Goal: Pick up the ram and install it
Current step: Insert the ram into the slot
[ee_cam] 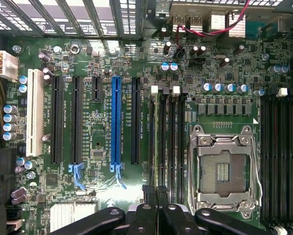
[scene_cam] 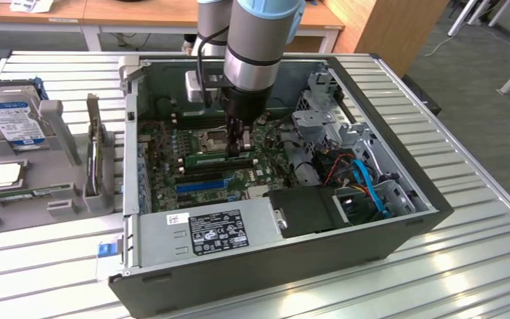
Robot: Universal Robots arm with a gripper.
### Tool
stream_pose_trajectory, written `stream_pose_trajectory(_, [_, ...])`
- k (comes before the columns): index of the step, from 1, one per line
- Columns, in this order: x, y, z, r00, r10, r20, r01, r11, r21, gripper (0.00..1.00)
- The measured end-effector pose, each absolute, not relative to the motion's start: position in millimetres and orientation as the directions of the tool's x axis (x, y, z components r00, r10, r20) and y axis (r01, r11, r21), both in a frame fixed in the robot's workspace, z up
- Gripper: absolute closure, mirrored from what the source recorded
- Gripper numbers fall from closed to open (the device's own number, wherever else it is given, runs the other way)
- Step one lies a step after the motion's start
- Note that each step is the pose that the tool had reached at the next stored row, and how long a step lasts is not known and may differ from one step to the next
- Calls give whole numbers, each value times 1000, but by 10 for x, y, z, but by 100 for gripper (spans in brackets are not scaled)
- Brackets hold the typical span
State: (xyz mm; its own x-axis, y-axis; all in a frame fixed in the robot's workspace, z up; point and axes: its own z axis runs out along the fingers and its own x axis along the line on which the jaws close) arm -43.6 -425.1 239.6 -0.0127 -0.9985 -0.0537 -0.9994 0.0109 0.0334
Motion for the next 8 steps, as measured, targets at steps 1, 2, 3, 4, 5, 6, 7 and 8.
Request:
stream_pose_trajectory(1, [-435, -4251, 2396, -13, -998, -54, -999, 11, 33, 89])
stream_pose_trajectory(2, [-435, -4251, 2395, -13, -998, -54, -999, 11, 33, 89])
stream_pose_trajectory(3, [-436, -4251, 2395, -13, -998, -54, -999, 11, 34, 89])
stream_pose_trajectory(4, [-436, -4251, 2395, -13, -998, -54, -999, 11, 34, 89])
stream_pose_trajectory(5, [-435, -4251, 2395, -13, -998, -54, -999, 11, 35, 89])
stream_pose_trajectory(6, [-433, -4251, 2395, -13, -998, -54, -999, 11, 36, 89])
stream_pose_trajectory(7, [-432, -4251, 2395, -13, -998, -54, -999, 11, 37, 89])
stream_pose_trajectory(8, [-432, -4251, 2395, -13, -998, -54, -999, 11, 38, 89])
